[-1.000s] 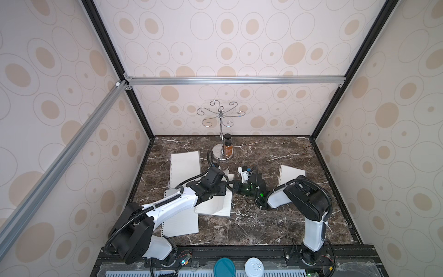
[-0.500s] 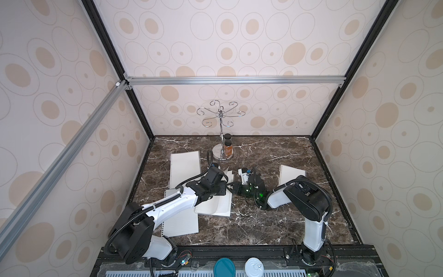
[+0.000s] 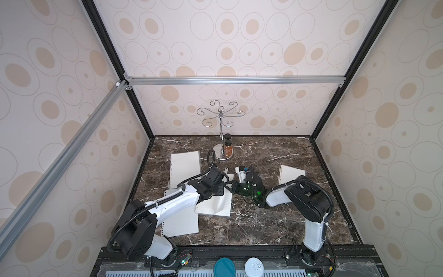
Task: Tear off pages from different notebooks
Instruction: Tear off the paper from the notebook.
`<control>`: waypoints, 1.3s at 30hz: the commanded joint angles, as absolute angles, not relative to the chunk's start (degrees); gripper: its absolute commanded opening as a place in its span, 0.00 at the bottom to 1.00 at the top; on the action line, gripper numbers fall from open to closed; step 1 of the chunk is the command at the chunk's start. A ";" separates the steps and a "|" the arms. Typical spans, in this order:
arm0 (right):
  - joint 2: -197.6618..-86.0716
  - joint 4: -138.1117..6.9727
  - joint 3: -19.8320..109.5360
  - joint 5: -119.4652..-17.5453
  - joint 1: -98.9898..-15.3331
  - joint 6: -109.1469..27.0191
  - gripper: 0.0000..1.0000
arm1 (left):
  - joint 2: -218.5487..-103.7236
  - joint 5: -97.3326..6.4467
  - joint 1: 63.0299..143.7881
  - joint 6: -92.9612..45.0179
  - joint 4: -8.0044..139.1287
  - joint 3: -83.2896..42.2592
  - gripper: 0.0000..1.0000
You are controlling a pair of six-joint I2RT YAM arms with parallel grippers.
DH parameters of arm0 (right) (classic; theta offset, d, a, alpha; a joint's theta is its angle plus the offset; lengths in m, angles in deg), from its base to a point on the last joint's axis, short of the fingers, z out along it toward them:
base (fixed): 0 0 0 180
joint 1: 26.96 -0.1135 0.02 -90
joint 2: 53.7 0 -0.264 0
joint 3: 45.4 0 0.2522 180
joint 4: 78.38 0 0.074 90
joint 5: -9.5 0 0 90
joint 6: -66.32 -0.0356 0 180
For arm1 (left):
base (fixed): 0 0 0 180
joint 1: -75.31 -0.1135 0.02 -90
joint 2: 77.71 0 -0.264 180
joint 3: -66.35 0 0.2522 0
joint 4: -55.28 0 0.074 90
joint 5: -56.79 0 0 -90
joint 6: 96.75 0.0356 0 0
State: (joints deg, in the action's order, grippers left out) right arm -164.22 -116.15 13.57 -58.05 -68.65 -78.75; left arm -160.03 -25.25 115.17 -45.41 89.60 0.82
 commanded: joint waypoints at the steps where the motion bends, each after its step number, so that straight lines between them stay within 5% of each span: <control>1: -164.53 -118.21 16.11 -56.24 -70.24 -78.45 0.00 | -160.16 -22.81 114.34 -44.04 93.70 0.11 0.08; 6: -164.62 -118.57 15.85 -56.86 -70.64 -78.43 0.00 | -158.93 -25.49 114.33 -43.06 92.12 0.91 0.30; 10: -164.27 -119.80 15.22 -56.77 -70.73 -78.52 0.00 | -159.56 -25.46 114.33 -43.09 91.72 1.35 0.34; 12: -163.84 -119.81 14.88 -56.85 -70.82 -78.37 0.00 | -159.93 -24.97 114.33 -43.31 91.81 1.53 0.30; 15: -162.98 -119.56 14.29 -57.15 -70.99 -77.86 0.00 | -159.81 -24.19 114.26 -43.83 92.27 1.55 0.07; 18: -162.43 -118.83 13.56 -58.05 -71.13 -77.14 0.00 | -158.98 -23.02 114.16 -43.92 94.14 0.22 0.00; 29: -156.37 -113.74 5.98 -64.44 -68.10 -71.54 0.00 | -152.09 -9.46 111.26 -46.24 112.24 -13.28 0.00; 39: -145.11 -90.56 9.33 -66.75 -63.11 -58.39 0.00 | -147.00 -16.09 108.71 -49.44 109.52 -5.66 0.00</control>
